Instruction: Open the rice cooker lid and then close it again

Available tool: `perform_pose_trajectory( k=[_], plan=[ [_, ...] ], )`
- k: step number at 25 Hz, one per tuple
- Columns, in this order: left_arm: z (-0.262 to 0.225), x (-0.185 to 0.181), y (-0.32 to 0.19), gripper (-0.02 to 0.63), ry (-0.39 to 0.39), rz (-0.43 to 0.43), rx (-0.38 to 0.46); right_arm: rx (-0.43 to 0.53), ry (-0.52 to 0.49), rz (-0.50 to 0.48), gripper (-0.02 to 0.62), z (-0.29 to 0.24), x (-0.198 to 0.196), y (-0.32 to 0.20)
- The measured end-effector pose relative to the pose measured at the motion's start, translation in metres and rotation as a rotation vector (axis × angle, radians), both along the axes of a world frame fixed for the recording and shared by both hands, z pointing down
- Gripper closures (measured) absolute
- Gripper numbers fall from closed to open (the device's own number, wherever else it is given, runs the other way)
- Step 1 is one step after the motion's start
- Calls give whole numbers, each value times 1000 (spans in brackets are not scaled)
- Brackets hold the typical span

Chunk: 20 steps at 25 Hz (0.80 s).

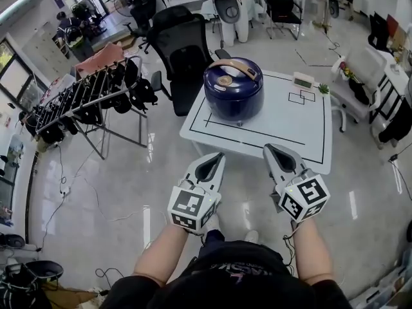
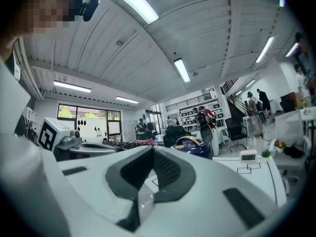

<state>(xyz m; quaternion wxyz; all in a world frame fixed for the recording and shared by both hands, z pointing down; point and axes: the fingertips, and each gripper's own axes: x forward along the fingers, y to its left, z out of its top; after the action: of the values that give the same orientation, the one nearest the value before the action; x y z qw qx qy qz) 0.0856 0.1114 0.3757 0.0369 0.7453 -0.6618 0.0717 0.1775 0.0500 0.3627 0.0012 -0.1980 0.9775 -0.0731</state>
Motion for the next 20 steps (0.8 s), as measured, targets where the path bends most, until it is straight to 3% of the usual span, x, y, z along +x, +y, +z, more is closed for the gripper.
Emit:
perform_pose_trajectory(
  k=[20],
  plan=[
    [-4,21,13,603,18,-23,33,15,12,-21,595,1,20,15]
  ],
)
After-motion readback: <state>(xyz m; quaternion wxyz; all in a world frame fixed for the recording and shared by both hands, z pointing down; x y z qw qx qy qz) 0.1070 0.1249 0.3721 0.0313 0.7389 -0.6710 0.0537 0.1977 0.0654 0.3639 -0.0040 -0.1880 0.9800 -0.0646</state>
